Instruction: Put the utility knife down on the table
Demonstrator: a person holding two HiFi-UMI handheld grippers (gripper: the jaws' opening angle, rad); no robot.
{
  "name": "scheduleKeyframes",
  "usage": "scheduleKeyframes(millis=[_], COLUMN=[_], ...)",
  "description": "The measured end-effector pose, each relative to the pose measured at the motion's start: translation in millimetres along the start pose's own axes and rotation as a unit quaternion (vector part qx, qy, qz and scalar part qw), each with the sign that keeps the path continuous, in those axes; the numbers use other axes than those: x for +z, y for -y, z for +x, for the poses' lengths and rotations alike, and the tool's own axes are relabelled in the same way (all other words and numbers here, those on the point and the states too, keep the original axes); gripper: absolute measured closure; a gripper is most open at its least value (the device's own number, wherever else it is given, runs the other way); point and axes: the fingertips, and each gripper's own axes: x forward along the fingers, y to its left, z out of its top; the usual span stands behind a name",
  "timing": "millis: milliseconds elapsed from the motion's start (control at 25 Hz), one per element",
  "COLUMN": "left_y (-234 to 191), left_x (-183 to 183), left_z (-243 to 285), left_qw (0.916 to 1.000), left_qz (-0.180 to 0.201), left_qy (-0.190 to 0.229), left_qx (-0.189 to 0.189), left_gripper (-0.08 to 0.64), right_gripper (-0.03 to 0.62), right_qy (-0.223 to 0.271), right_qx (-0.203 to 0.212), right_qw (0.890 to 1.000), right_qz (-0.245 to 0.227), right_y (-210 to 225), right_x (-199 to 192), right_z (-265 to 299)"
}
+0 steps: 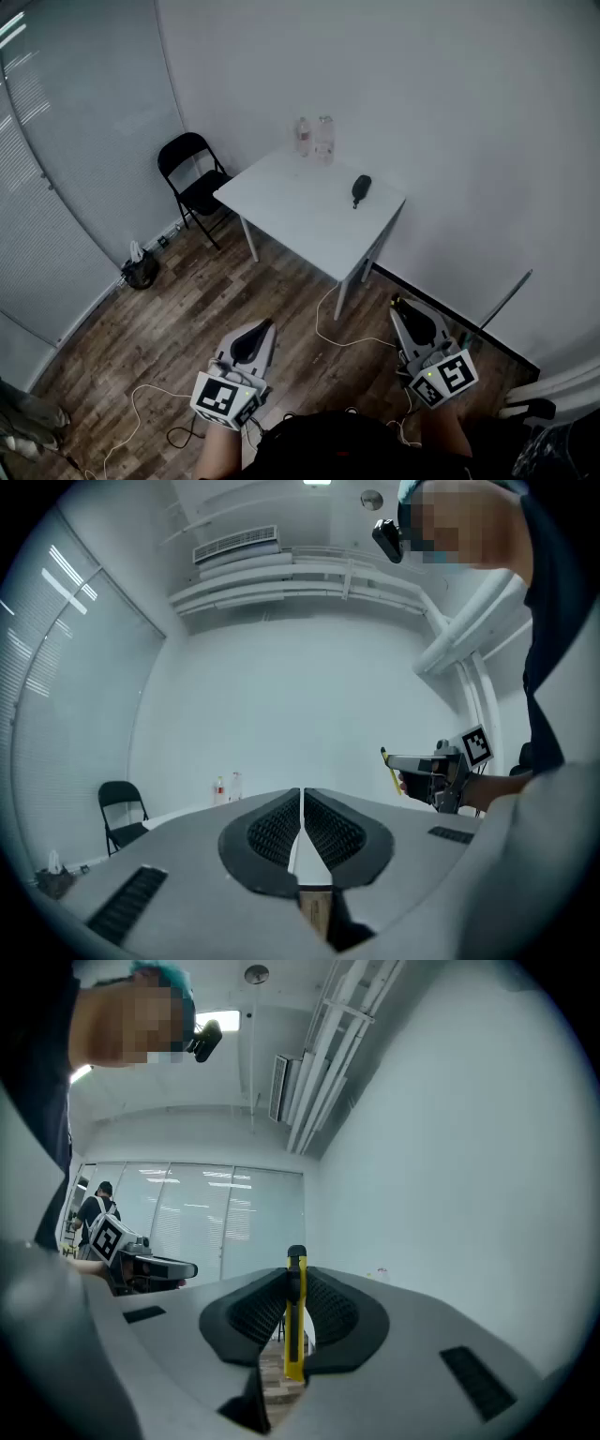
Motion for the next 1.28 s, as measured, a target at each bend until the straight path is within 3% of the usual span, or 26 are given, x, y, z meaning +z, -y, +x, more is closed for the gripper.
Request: scheduleKeyframes(millis=[480,1280], left_y=[-8.5,-65.6], left_x=[-17.1,-58.9], left_z=[-5.2,-50.9], left_qw=[0.9999,0.9983], left_qz=[-0.009,-0.046], left_qy=[-0.008,-0.034], left_qx=[-0.002,-0.012], left_gripper=[0.529,0.529], right_gripper=[0.517,0.517], right_qy=[-0.015,-0.045], right_qx=[0.002,-0.011], right_qw=[1.0,0.999], right_qz=[0.001,0.008], right_y=[-2.2,-63.4], right_x=[-5.7,-40.9], right_z=[3.4,40.2])
